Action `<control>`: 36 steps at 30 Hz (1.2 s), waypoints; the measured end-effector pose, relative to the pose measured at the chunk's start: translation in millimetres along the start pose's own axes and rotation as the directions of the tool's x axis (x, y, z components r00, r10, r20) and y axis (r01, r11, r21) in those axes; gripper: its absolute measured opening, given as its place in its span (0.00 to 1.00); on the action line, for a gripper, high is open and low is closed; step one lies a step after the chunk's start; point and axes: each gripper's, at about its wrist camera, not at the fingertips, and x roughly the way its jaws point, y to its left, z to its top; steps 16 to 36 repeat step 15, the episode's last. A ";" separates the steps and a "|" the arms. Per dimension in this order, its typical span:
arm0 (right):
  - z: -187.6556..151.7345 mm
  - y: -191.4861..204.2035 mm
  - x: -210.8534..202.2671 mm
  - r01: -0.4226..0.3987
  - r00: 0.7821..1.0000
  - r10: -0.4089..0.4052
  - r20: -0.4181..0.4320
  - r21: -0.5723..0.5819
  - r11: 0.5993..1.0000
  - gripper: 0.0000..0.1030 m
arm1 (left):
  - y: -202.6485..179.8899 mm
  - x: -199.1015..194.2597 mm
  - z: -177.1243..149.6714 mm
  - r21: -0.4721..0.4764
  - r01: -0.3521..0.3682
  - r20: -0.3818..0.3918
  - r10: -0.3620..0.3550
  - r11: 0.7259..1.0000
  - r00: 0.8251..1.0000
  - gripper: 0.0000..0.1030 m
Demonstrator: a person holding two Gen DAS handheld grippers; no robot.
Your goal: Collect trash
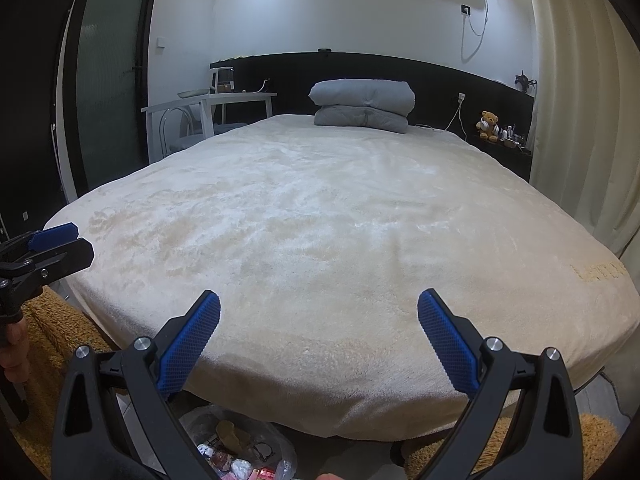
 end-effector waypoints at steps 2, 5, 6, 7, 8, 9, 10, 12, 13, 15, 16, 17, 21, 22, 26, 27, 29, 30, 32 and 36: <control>-0.5 0.4 0.3 -0.001 1.000 0.001 -0.004 -0.003 1.000 0.95 | 0.6 -0.1 -0.7 -0.008 0.014 -0.005 -0.014 1.000 1.000 0.94; -1.3 -1.0 0.5 -0.002 1.000 0.002 -0.008 -0.003 1.000 0.95 | 3.2 -1.3 -0.2 -0.030 0.039 -0.005 -0.039 0.999 0.999 0.94; -0.8 -0.7 0.9 -0.004 1.000 0.004 -0.010 -0.001 1.000 0.95 | 4.0 -1.1 -0.1 -0.036 0.042 -0.008 -0.042 0.998 0.999 0.94; -0.6 -1.2 1.1 -0.004 1.000 0.004 -0.012 0.001 1.000 0.95 | 5.0 -1.0 0.1 -0.045 0.044 -0.010 -0.044 0.998 0.999 0.94; -0.7 -2.3 1.3 -0.004 1.000 0.004 -0.015 0.003 1.000 0.95 | 6.1 -0.7 0.5 -0.052 0.045 -0.014 -0.046 0.998 0.999 0.94; -0.5 -2.0 1.8 -0.005 1.000 0.005 -0.017 0.004 1.000 0.95 | 6.7 -0.6 0.9 -0.055 0.041 -0.017 -0.042 0.998 0.999 0.94; -0.6 -3.0 1.8 -0.005 1.000 0.006 -0.019 0.006 1.000 0.95 | 7.3 -1.0 1.9 -0.059 0.037 -0.016 -0.038 0.998 0.999 0.94; -1.2 -4.4 2.2 -0.002 1.000 0.003 -0.026 0.010 1.000 0.95 | 10.2 -2.6 3.5 -0.076 0.037 -0.019 -0.038 0.996 0.999 0.94; -1.8 -6.0 2.5 -0.001 1.000 0.002 -0.031 0.017 1.000 0.95 | 11.7 -4.8 4.6 -0.078 0.033 -0.014 -0.035 0.996 0.999 0.94; -1.5 -8.0 4.2 0.001 0.999 0.001 -0.040 0.029 1.000 0.95 | 14.8 -11.6 7.8 -0.086 0.019 0.013 -0.018 0.996 1.000 0.94; -1.5 -8.0 4.2 0.001 0.999 0.001 -0.040 0.029 1.000 0.95 | 14.8 -11.6 7.8 -0.086 0.019 0.013 -0.018 0.996 1.000 0.94; -1.5 -8.0 4.2 0.001 0.999 0.001 -0.040 0.029 1.000 0.95 | 14.8 -11.6 7.8 -0.086 0.019 0.013 -0.018 0.996 1.000 0.94; -1.5 -8.0 4.2 0.001 0.999 0.001 -0.040 0.029 1.000 0.95 | 14.8 -11.6 7.8 -0.086 0.019 0.013 -0.018 0.996 1.000 0.94; -1.5 -8.0 4.2 0.001 0.999 0.001 -0.040 0.029 1.000 0.95 | 14.8 -11.6 7.8 -0.086 0.019 0.013 -0.018 0.996 1.000 0.94; -1.5 -8.0 4.2 0.001 0.999 0.001 -0.040 0.029 1.000 0.95 | 14.8 -11.6 7.8 -0.086 0.019 0.013 -0.018 0.996 1.000 0.94; -1.5 -8.0 4.2 0.001 0.999 0.001 -0.040 0.029 1.000 0.95 | 14.8 -11.6 7.8 -0.086 0.019 0.013 -0.018 0.996 1.000 0.94; -1.5 -8.0 4.2 0.001 0.999 0.001 -0.040 0.029 1.000 0.95 | 14.8 -11.6 7.8 -0.086 0.019 0.013 -0.018 0.996 1.000 0.94; -1.5 -8.0 4.2 0.001 0.999 0.001 -0.040 0.029 1.000 0.95 | 14.8 -11.6 7.8 -0.086 0.019 0.013 -0.018 0.996 1.000 0.94; -1.5 -8.0 4.2 0.001 0.999 0.001 -0.040 0.029 1.000 0.95 | 14.8 -11.6 7.8 -0.086 0.019 0.013 -0.018 0.996 1.000 0.94; -1.5 -8.0 4.2 0.001 0.999 0.001 -0.040 0.029 1.000 0.95 | 14.8 -11.6 7.8 -0.086 0.019 0.013 -0.018 0.996 1.000 0.94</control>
